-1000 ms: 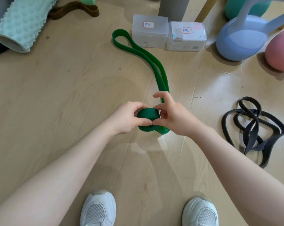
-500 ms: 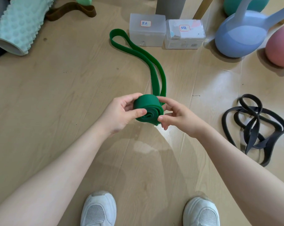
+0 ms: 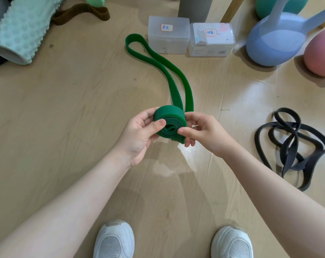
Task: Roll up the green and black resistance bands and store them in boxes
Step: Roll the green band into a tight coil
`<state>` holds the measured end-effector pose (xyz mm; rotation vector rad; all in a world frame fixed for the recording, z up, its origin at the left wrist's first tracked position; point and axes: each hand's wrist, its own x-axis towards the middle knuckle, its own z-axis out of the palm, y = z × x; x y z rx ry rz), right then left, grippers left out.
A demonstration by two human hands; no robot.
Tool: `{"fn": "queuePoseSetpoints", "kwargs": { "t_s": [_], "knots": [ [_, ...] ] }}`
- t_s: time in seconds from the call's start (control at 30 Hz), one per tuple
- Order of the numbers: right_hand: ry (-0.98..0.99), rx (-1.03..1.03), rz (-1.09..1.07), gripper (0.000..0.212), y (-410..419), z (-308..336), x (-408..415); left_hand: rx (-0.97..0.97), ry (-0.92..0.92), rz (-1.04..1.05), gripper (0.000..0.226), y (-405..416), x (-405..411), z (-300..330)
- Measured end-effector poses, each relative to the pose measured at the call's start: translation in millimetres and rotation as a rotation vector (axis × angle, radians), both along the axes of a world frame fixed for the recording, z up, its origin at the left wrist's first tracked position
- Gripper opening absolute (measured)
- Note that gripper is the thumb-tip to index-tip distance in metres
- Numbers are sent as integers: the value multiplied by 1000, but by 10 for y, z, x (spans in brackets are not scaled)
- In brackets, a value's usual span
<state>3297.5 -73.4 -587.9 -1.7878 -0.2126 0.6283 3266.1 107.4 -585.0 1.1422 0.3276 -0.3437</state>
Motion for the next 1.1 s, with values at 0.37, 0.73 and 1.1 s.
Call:
{"fn": "queuePoseSetpoints", "kwargs": {
  "t_s": [0.37, 0.73, 1.1],
  "knots": [
    [-440, -672, 542, 26, 3, 4, 33, 755, -119, -646, 43, 47, 3, -58],
    [-370, -657, 538, 48, -34, -143, 1, 1020, -228, -695, 43, 123, -59, -55],
    [111, -122, 136, 32, 28, -269, -198, 610, -34, -361, 39, 190, -131, -180]
  ]
}}
